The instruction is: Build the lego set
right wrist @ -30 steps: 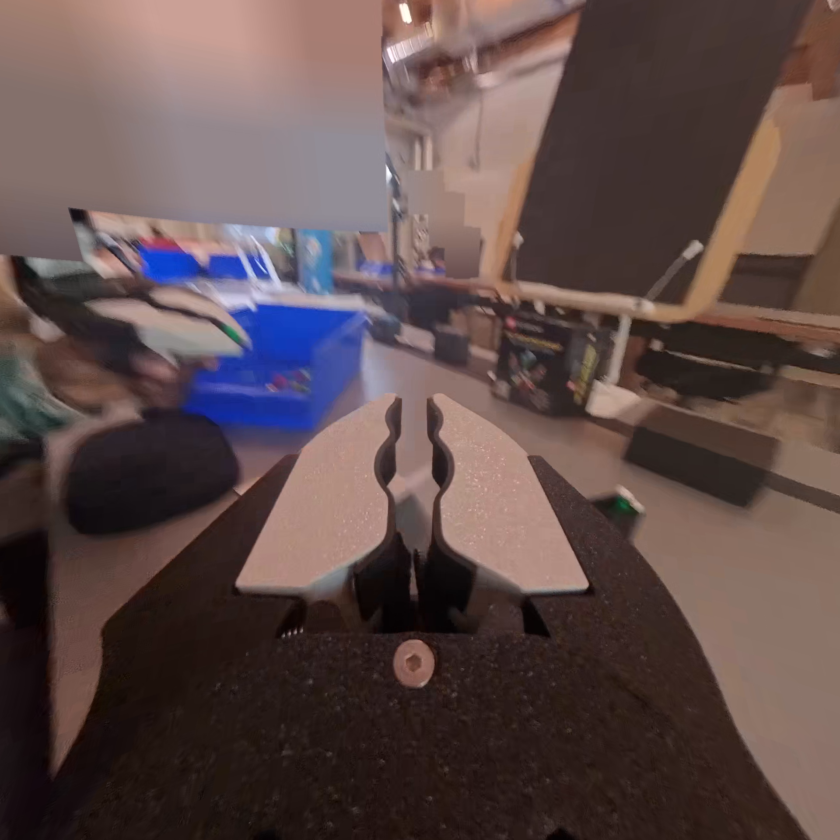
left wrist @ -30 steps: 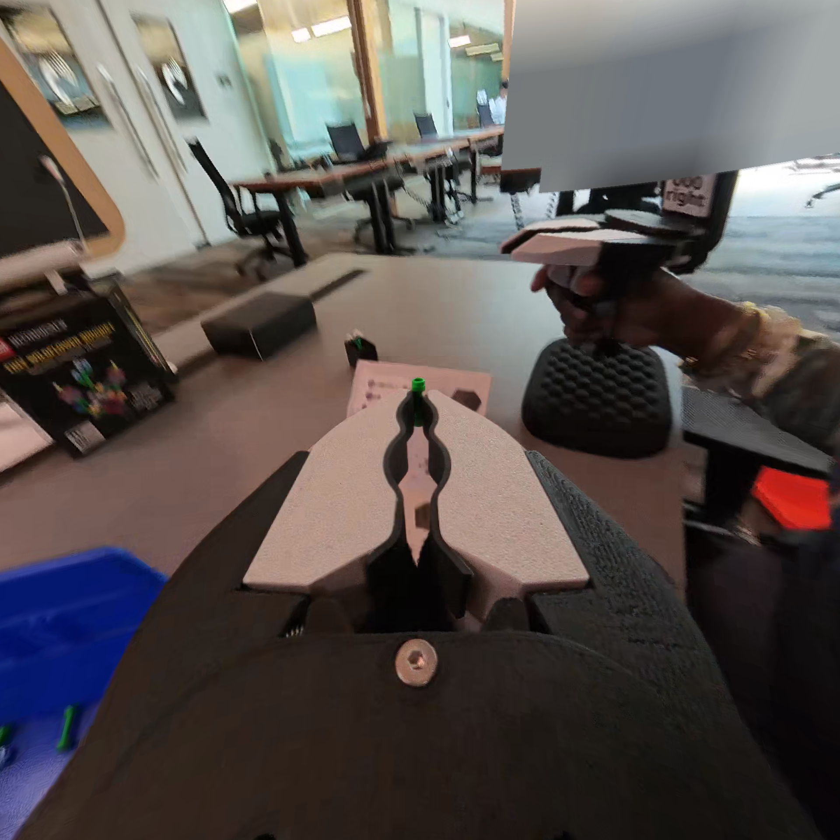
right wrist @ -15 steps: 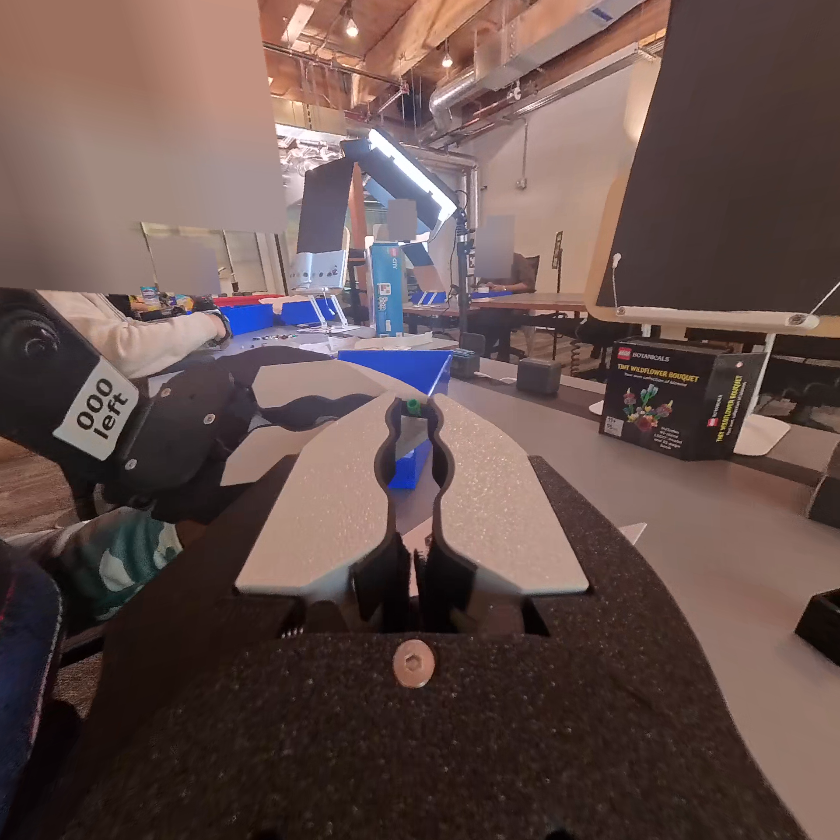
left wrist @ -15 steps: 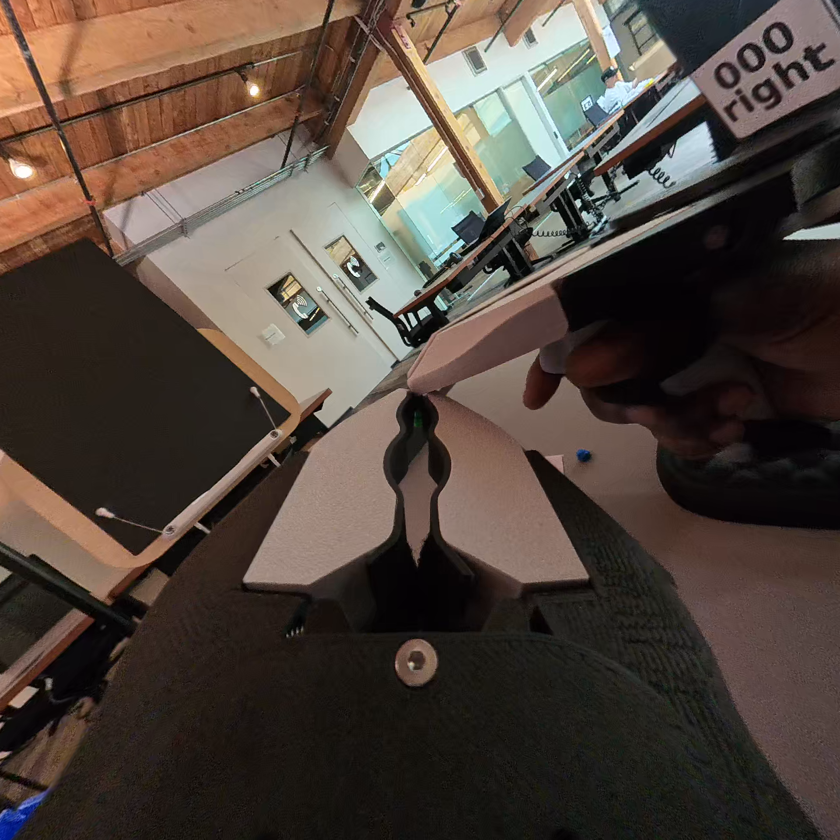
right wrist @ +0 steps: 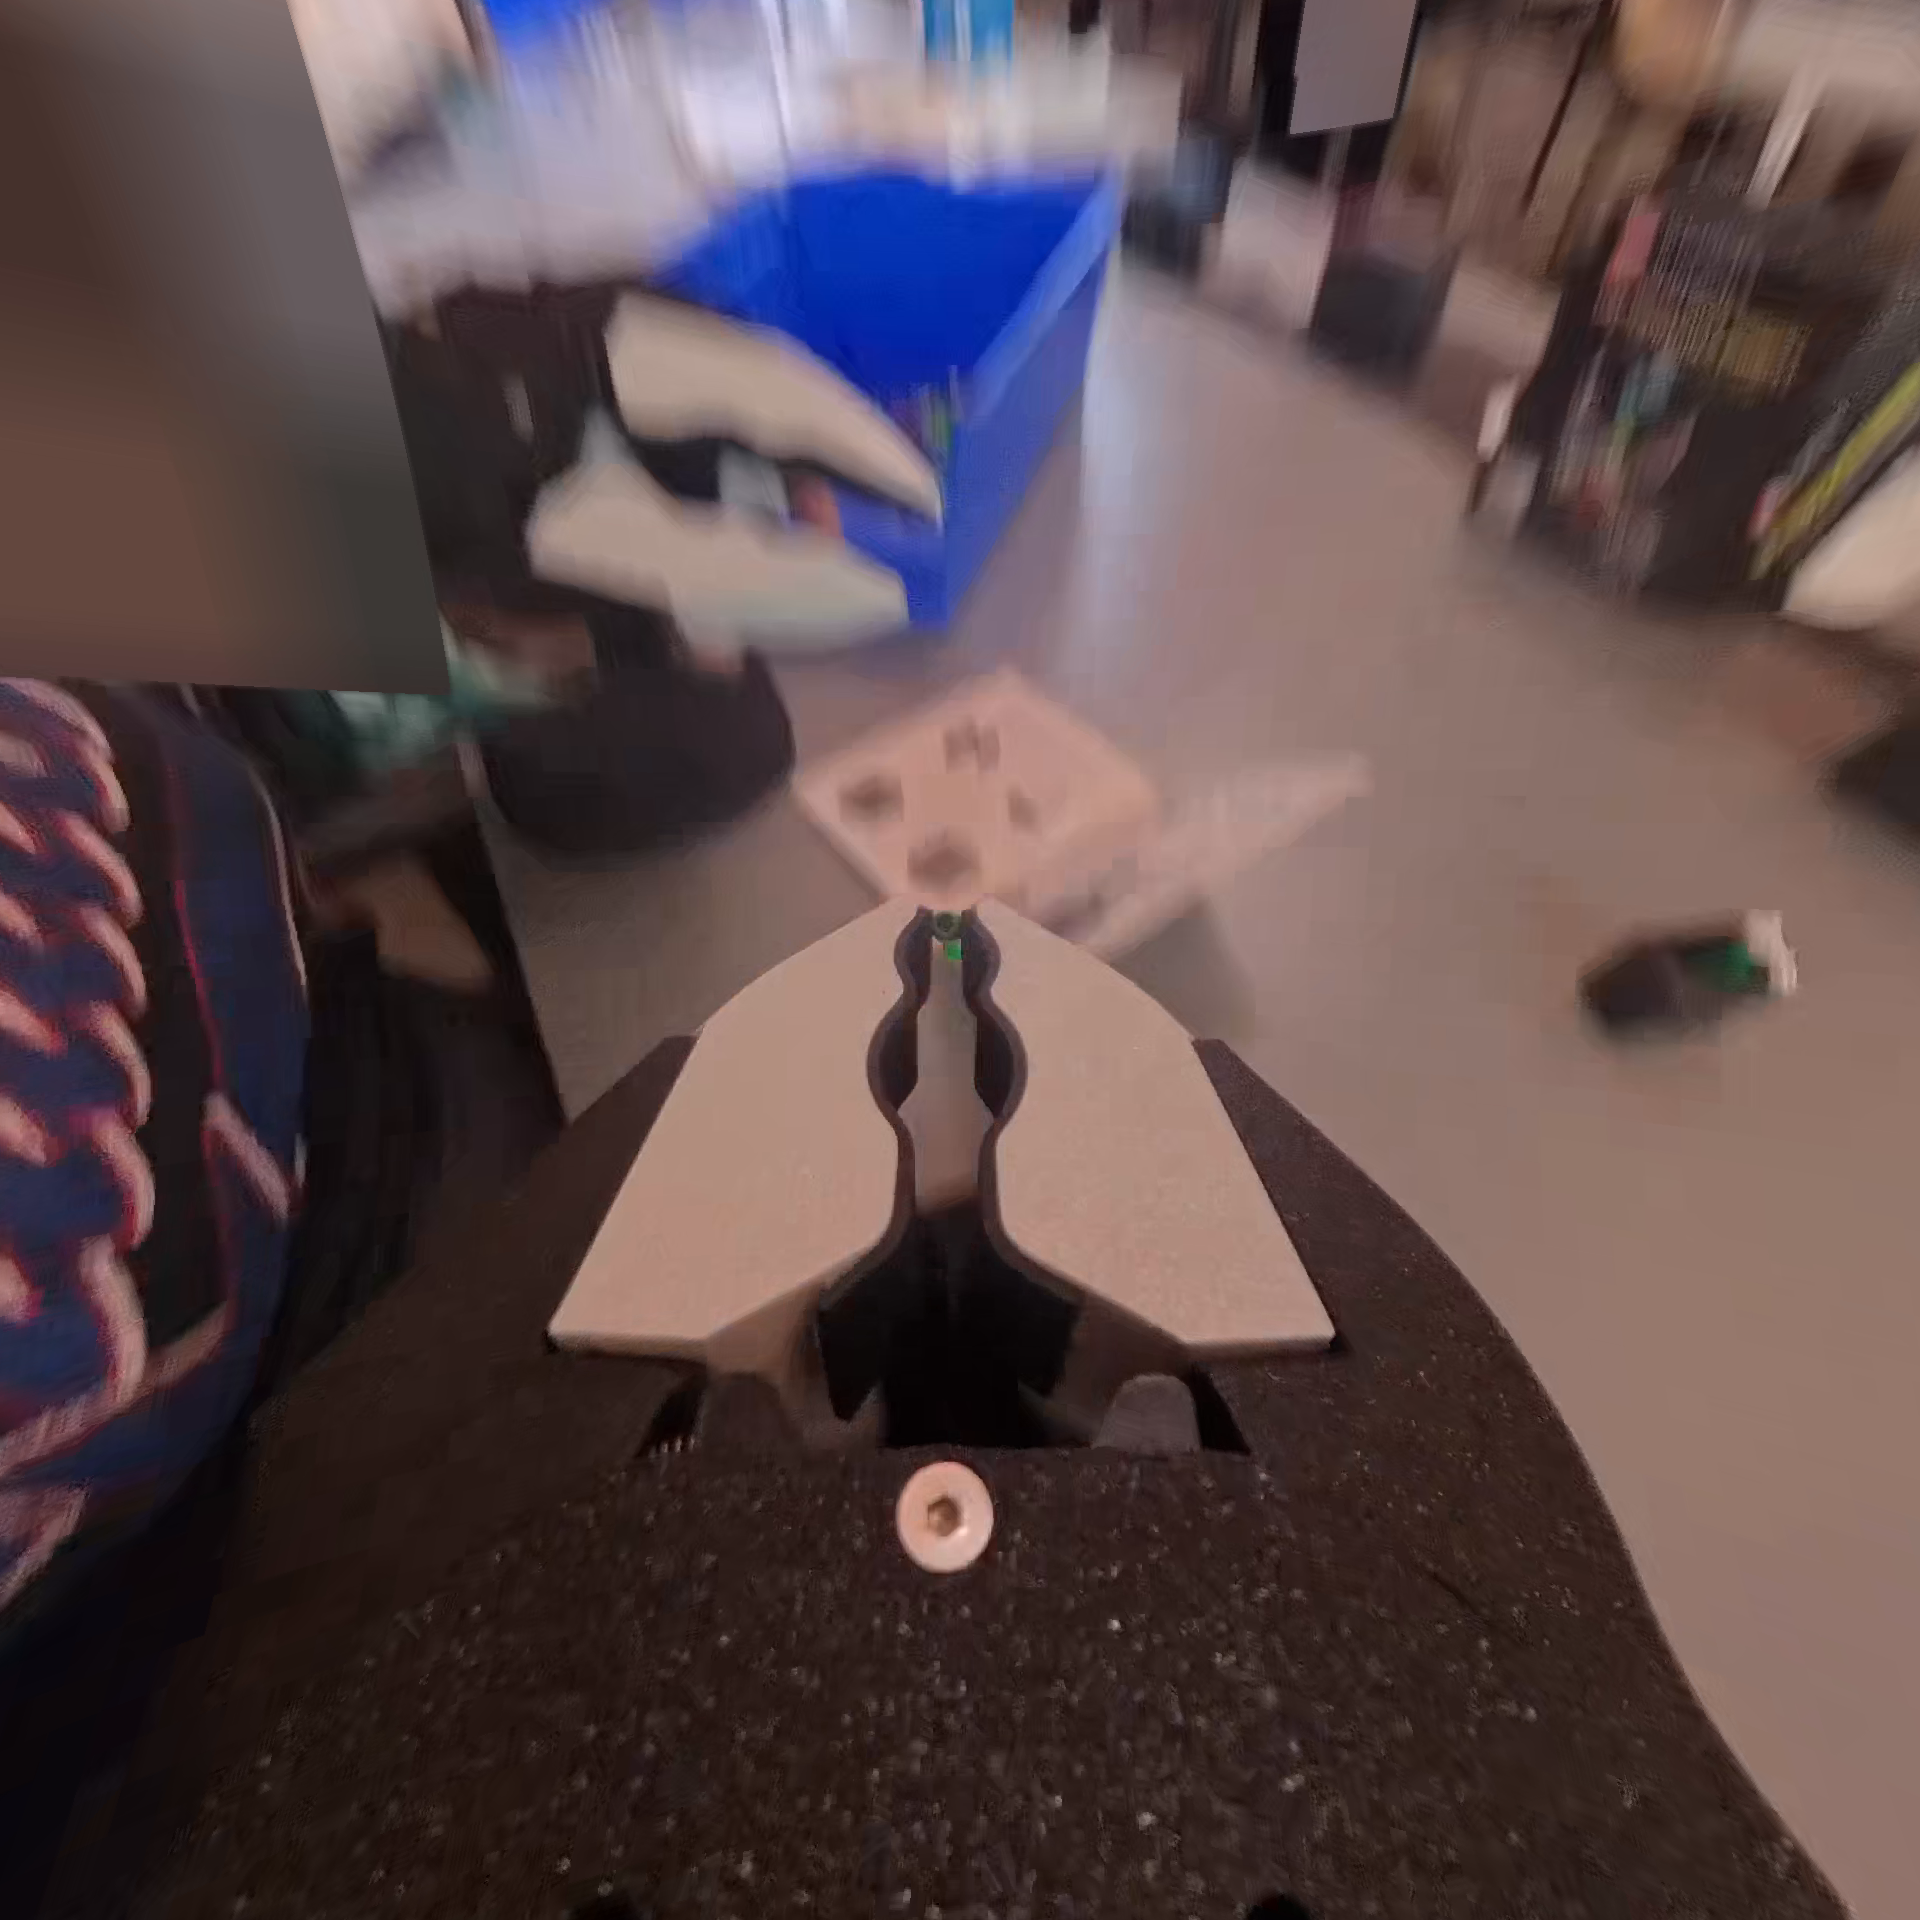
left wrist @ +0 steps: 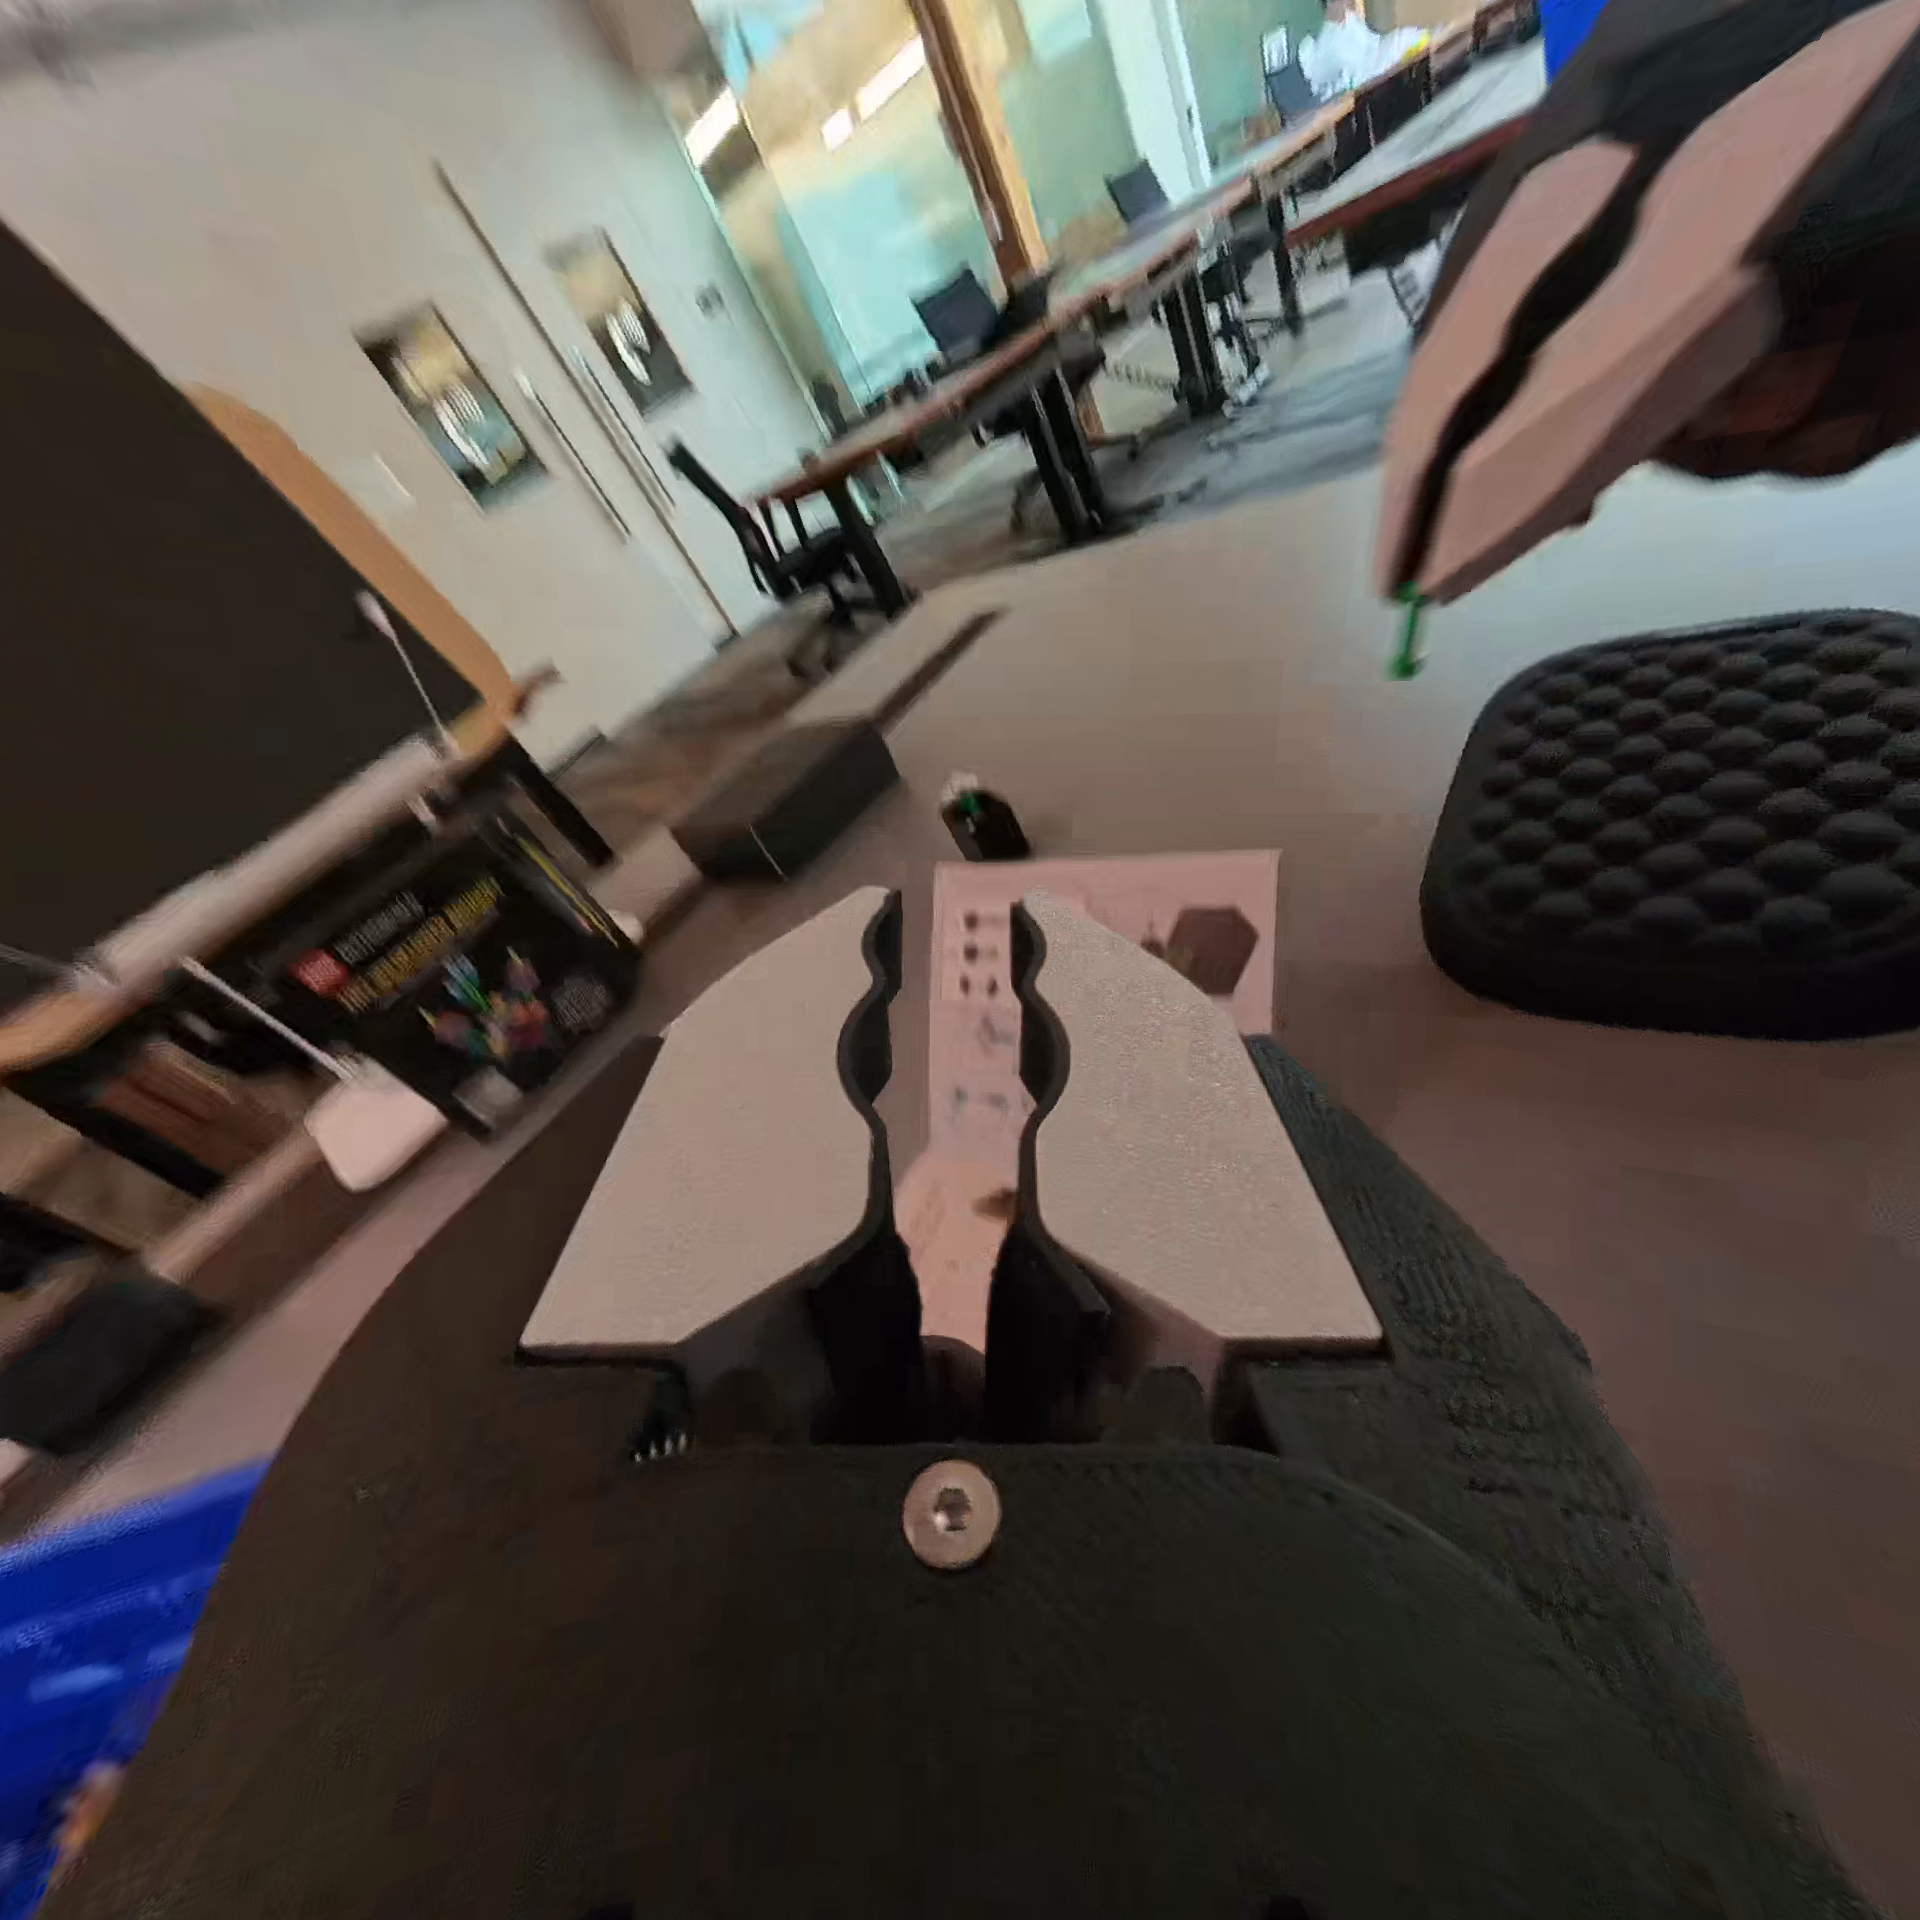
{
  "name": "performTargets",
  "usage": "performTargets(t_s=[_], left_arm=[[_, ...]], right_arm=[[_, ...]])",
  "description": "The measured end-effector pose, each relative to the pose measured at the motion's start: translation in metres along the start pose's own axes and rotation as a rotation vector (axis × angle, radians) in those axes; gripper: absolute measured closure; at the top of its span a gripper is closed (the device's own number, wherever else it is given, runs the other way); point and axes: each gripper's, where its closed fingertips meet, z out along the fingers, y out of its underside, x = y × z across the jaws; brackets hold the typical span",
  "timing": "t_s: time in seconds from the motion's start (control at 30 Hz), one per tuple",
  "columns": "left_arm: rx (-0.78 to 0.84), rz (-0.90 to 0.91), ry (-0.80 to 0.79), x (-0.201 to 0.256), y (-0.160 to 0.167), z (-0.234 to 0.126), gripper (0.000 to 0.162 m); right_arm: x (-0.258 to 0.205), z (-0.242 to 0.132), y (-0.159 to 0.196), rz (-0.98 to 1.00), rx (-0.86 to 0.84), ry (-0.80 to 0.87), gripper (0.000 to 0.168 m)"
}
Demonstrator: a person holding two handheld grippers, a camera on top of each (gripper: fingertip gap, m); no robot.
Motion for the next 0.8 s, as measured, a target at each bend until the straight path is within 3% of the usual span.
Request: performTargets(t_s=[0.17,0.3,0.6,0.7,0.8], left_arm=[[-0.227,-0.382,0.201,-0.009,0.056,-0.012,0.139],[-0.255,-0.357,0.185,-0.011,0.068,-0.013,0.139],[-0.267,-0.347,0.213,-0.003,0.075,-0.016,0.139],[-0.264,-0.342,0.202,-0.004,0.076,-0.018,0.139],[-0.258,-0.336,0.199,-0.005,0.077,-0.019,0.139]], right_arm=[[0.017,-0.041,0.090,0.129,-0.604,0.019,0.162],[0.015,-0.042,0.124,0.204,-0.801,-0.017,0.162],[0.025,-0.022,0.140,0.227,-0.852,0.013,0.162],[0.025,-0.023,0.133,0.237,-0.794,0.004,0.143],[0.029,-0.033,0.128,0.164,-0.768,0.043,0.144]])
